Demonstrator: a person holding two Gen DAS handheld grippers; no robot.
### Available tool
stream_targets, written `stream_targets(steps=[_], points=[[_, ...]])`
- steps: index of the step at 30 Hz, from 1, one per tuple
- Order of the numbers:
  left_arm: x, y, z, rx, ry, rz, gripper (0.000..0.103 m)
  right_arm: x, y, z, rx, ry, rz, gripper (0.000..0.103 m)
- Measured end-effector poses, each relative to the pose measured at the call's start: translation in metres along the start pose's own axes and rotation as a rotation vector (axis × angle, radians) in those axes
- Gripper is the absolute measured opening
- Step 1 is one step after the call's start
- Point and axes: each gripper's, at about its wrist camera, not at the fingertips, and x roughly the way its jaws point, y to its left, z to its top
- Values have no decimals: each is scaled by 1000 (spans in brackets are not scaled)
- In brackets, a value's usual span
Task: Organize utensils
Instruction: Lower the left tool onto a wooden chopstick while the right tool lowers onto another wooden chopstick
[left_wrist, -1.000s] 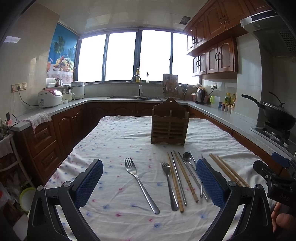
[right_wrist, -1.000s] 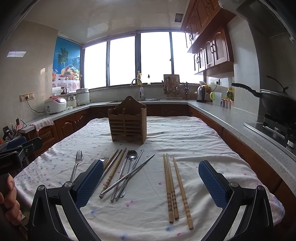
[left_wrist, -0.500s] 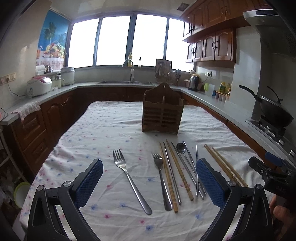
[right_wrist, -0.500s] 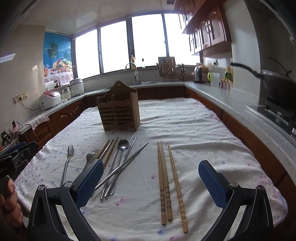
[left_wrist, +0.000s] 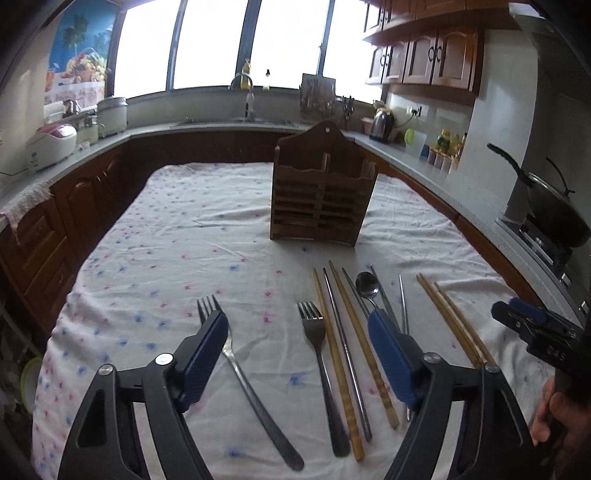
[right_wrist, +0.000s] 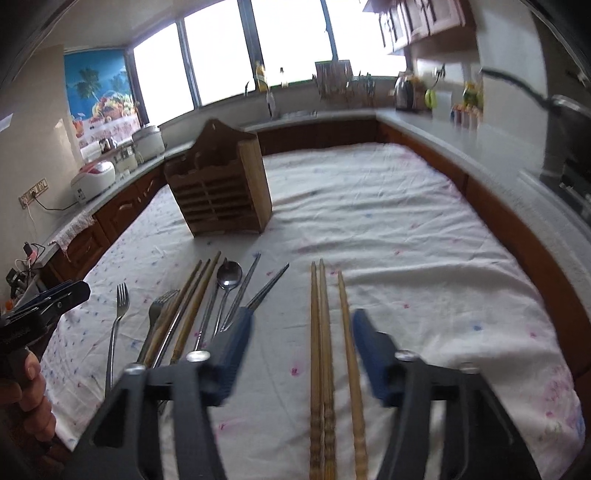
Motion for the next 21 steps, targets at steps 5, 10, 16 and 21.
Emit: stream_targets(steps=[5, 10, 16, 21], points=[[32, 3, 20, 3, 65, -19, 62, 32, -4, 14, 11, 90, 39, 27], [67, 3, 39, 9, 145, -48, 55, 65, 2, 23, -30, 166, 49, 21], [112, -4, 58, 55, 216, -53, 43, 95, -1, 32, -46, 236, 41, 21], [156, -10, 64, 81, 285, -58, 37, 108, -9, 35, -42, 263, 28, 21]])
